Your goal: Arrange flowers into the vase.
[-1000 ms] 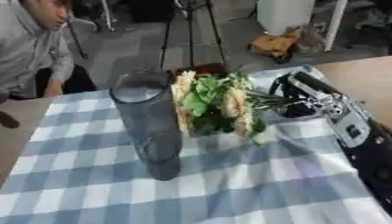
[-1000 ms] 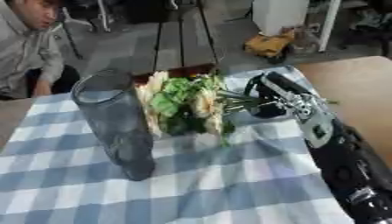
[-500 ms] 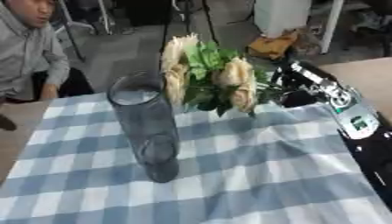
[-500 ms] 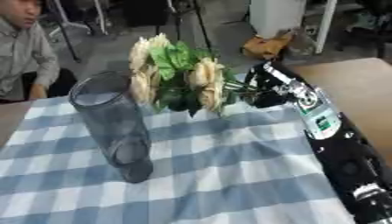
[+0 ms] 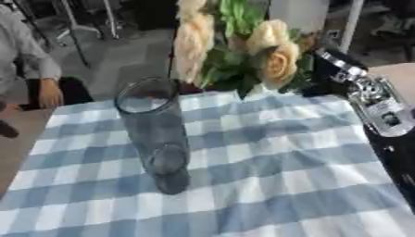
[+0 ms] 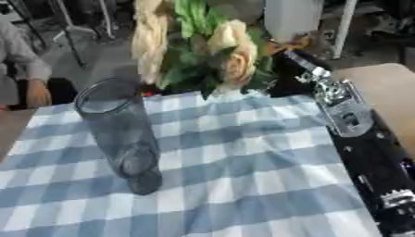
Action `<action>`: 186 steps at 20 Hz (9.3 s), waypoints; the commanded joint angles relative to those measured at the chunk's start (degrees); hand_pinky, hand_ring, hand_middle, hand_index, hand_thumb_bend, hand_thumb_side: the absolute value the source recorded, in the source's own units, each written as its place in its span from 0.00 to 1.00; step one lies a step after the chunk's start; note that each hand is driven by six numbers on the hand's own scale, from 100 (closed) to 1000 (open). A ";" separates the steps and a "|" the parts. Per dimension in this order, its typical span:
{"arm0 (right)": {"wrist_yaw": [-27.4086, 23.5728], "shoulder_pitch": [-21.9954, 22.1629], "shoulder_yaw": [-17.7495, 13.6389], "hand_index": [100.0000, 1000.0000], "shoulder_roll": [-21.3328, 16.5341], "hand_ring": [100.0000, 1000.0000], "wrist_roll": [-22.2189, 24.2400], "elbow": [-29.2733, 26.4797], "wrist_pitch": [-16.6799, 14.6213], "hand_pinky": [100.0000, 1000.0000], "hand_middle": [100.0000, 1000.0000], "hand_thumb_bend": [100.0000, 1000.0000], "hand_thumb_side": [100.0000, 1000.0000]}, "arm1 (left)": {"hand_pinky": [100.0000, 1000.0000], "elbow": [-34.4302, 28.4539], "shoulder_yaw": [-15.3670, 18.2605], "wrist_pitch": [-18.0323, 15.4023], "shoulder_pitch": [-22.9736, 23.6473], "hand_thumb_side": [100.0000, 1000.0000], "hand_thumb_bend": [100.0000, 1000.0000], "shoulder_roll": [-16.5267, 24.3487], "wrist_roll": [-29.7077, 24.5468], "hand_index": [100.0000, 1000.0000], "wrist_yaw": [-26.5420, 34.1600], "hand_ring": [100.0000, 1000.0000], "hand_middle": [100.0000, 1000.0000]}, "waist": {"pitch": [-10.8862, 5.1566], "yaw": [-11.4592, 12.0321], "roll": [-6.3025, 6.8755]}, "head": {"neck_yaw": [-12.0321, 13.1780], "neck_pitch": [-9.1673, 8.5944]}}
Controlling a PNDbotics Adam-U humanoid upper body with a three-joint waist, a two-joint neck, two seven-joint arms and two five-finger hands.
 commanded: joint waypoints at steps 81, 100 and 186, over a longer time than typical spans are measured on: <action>-48.82 -19.79 4.89 0.00 16.06 0.07 -26.24 -16.00 19.01 0.00 0.00 0.03 0.01 | 0.35 -1.06 -2.24 1.07 -1.92 1.00 0.00 0.80 -1.58 0.80 0.91 0.57 0.67 | -4.08 7.74 -5.12 | -4.47 1.58; -37.43 -19.56 5.59 0.00 13.20 0.12 -17.72 -10.80 11.20 0.00 0.00 0.09 0.00 | 0.34 -1.06 -1.95 1.62 -1.43 1.00 0.00 1.02 -1.60 0.80 0.75 0.57 0.67 | -3.02 7.20 -5.16 | -3.73 1.43; -23.84 -19.62 6.70 0.00 12.72 0.15 -10.54 -3.70 15.30 0.01 0.00 0.18 0.00 | 0.32 -1.06 -1.32 2.56 -2.49 1.00 0.00 0.99 -2.18 0.80 1.22 0.56 0.67 | 2.83 8.46 -4.79 | -3.32 -3.70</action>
